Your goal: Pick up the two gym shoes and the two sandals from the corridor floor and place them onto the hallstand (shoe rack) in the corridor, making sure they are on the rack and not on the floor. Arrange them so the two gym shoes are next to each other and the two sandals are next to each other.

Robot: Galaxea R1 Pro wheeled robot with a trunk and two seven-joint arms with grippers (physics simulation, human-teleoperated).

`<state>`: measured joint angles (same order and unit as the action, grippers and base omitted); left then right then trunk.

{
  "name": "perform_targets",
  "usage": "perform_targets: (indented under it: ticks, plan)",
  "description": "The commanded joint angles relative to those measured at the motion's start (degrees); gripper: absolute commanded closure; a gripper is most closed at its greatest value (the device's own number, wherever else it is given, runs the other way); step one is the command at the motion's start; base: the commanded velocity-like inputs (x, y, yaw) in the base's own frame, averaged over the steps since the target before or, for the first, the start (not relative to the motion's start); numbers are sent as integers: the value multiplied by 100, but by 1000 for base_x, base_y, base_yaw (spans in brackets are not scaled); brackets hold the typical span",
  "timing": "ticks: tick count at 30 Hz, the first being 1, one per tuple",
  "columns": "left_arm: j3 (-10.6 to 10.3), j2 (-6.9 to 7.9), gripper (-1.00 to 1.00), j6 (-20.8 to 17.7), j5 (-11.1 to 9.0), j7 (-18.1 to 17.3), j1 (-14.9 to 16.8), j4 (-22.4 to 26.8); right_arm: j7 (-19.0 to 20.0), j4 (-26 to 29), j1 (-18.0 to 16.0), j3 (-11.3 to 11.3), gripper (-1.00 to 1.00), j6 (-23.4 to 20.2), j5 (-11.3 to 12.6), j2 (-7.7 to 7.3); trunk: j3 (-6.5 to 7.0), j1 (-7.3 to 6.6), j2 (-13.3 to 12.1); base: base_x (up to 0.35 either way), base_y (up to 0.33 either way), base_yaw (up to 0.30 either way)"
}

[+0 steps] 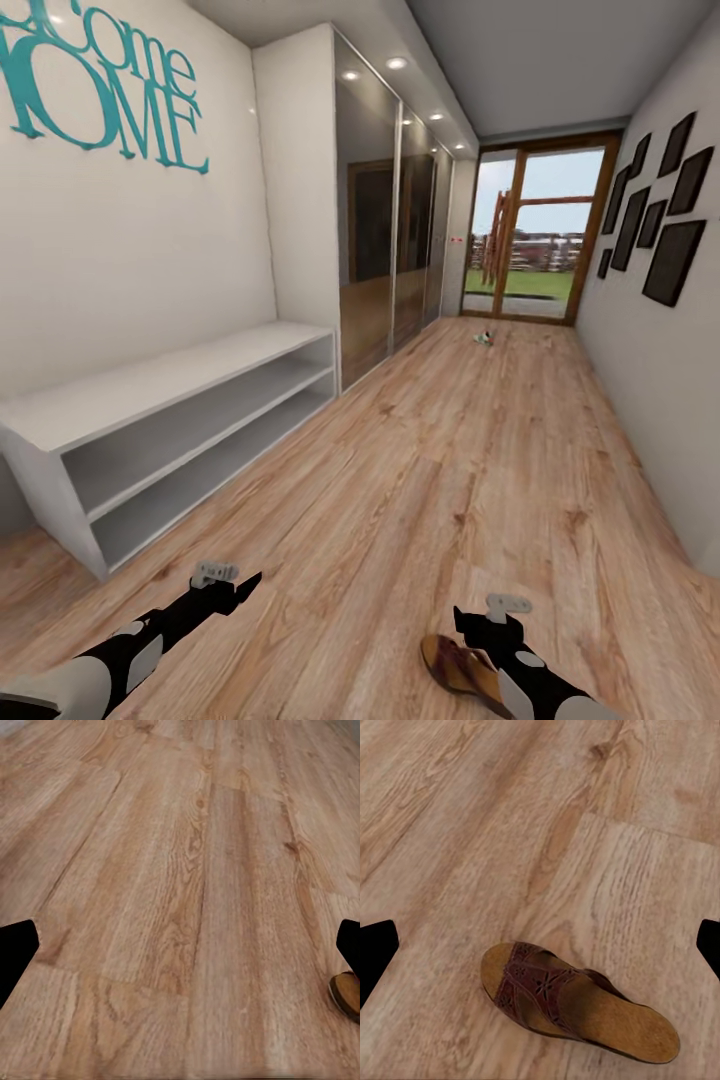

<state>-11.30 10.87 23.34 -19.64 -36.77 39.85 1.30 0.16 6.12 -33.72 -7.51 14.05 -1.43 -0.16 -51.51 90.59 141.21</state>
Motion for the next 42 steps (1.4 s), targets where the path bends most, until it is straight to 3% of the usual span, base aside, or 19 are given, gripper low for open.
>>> perform_targets:
  ticks: [1,19,42]
  plan:
    - [-48,1,-100,22,-49,-14,5,-7,2,-6,-3,-31,-100,21,-15,0,-6,-1,3,0,0,290]
    - [-48,1,-100,22,-49,-16,5,-7,2,-6,-3,-31,-100,20,-15,-1,-6,-1,3,50,-96,290]
    - [-48,-1,-100,22,-49,-14,5,-7,0,-4,-3,-31,-100,19,-8,-1,-6,-1,3,1,-3,290]
